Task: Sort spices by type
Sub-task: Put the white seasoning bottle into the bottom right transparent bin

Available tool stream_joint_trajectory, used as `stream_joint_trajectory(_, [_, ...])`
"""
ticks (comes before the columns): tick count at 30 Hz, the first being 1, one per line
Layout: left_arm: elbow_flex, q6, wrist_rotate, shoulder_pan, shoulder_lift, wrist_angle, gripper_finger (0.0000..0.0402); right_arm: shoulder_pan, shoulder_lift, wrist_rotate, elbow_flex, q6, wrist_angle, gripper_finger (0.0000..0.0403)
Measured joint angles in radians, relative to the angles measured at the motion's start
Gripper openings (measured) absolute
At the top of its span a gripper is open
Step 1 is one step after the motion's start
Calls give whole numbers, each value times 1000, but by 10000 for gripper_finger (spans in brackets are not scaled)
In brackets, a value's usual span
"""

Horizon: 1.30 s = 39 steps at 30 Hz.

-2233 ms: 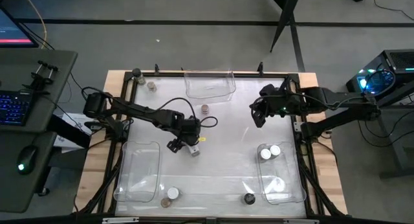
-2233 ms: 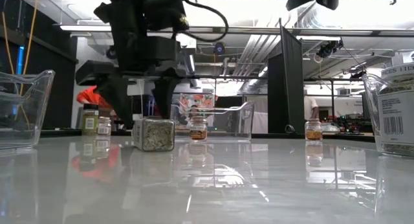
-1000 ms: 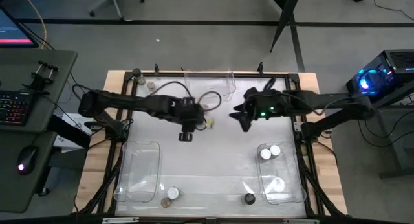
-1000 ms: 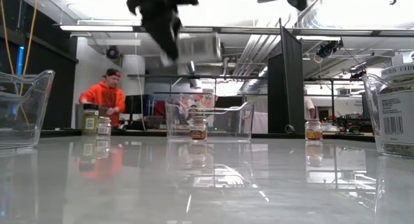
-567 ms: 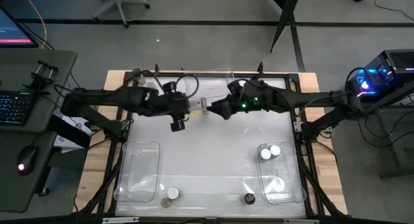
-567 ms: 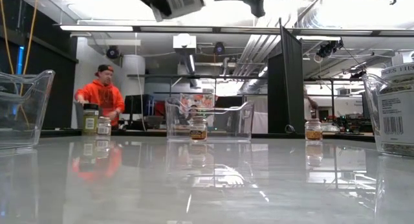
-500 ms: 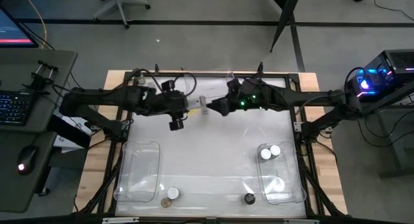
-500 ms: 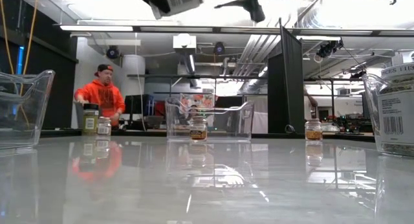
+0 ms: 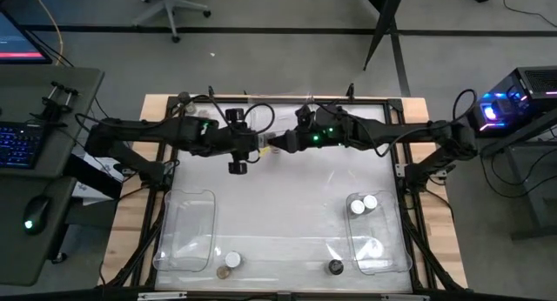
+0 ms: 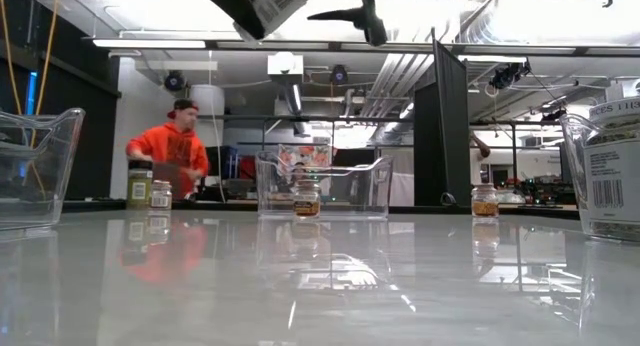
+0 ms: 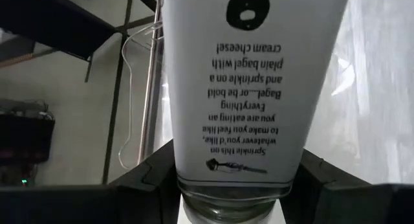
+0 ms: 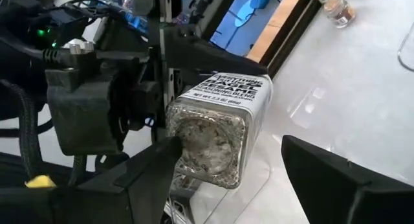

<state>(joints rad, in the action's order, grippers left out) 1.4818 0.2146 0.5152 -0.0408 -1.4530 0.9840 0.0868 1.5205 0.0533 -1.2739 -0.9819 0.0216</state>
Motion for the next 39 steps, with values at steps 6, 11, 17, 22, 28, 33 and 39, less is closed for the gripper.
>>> stream_joint_trajectory(6, [0, 11, 3, 2, 8, 6, 168, -2, -8, 3, 0, 13, -10, 280])
stream_joint_trajectory(11, [0, 10, 4, 2, 10, 36, 168, -11, -8, 27, 0, 13, -40, 280])
stream_joint_trajectory(17, [0, 8, 3, 2, 11, 24, 168, -13, -9, -10, 0, -35, -28, 280])
stream_joint_trajectory(22, [0, 57, -8, 3, -15, -25, 168, -8, -9, -25, 0, -51, -28, 280])
stream_joint_trajectory(28, [-1, 69, -15, 22, -63, -42, 168, -9, -9, -29, 0, -82, 71, 280])
stream_joint_trajectory(33, [-2, 75, -14, 28, -73, -80, 167, -12, -9, -46, -1, -84, 200, 280])
stream_joint_trajectory(39, [-3, 76, -18, 27, -72, -81, 168, -12, -10, -71, -2, -72, 219, 280])
